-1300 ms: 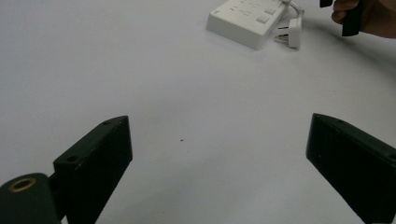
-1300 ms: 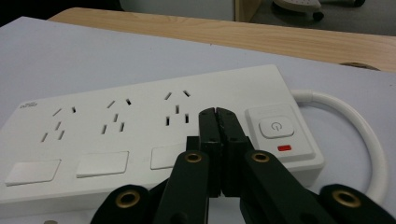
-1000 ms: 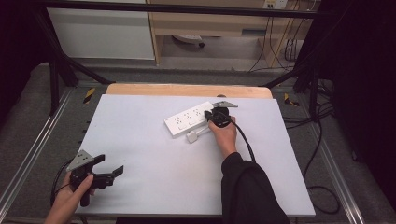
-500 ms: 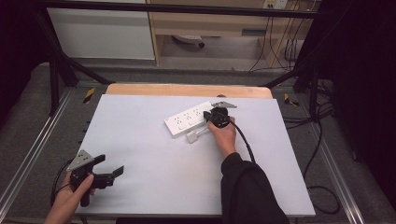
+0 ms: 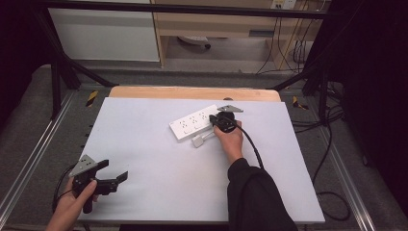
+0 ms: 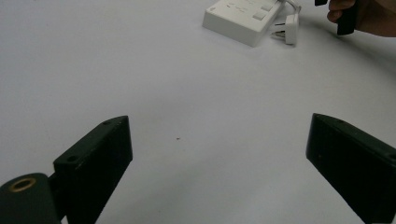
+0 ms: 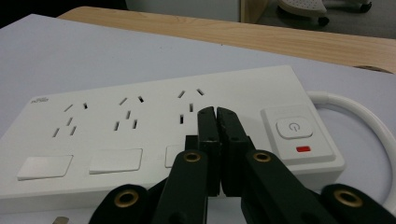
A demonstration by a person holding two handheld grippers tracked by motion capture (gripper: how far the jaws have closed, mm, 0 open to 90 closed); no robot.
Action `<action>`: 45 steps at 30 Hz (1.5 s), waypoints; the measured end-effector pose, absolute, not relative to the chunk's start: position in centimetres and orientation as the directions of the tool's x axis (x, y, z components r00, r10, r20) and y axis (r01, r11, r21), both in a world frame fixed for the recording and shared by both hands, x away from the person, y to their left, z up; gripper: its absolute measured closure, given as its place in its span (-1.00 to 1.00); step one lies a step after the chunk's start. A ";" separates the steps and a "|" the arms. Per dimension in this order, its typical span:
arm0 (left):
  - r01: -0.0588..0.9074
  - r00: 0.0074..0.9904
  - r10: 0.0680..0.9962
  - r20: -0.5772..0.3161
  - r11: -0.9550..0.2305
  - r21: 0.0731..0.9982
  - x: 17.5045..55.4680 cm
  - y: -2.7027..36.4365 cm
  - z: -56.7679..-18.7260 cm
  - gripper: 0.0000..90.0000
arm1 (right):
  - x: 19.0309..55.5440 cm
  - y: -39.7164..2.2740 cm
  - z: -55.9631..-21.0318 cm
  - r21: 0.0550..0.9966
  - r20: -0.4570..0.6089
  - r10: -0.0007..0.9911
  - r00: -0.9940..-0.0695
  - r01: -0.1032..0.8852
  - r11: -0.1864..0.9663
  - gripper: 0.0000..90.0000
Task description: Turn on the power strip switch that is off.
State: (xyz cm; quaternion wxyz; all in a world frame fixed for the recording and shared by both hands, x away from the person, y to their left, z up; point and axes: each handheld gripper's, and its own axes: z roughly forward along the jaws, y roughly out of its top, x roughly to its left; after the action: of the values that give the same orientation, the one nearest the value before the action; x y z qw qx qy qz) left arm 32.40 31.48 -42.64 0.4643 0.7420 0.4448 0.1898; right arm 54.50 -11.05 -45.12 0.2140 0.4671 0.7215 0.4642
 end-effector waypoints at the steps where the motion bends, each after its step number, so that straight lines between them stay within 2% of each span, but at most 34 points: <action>1: 0.484 0.532 0.836 -0.131 -0.173 0.858 32.4 31.5 -42.6 -0.84 | 54.5 -11.0 -45.1 0.870 0.126 0.873 -0.471 0.476 0.131 0.99; 45: 0.489 0.530 0.838 -0.126 -0.181 0.854 32.4 31.5 -42.7 -0.84 | 54.4 -11.2 -45.6 0.877 0.125 0.873 -0.472 0.464 0.126 1.00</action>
State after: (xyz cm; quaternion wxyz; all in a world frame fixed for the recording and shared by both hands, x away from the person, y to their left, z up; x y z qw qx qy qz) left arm 32.42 31.48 -42.70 0.4594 0.7444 0.4456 0.1904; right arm 54.44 -11.20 -45.56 0.2175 0.4652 0.7181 0.4697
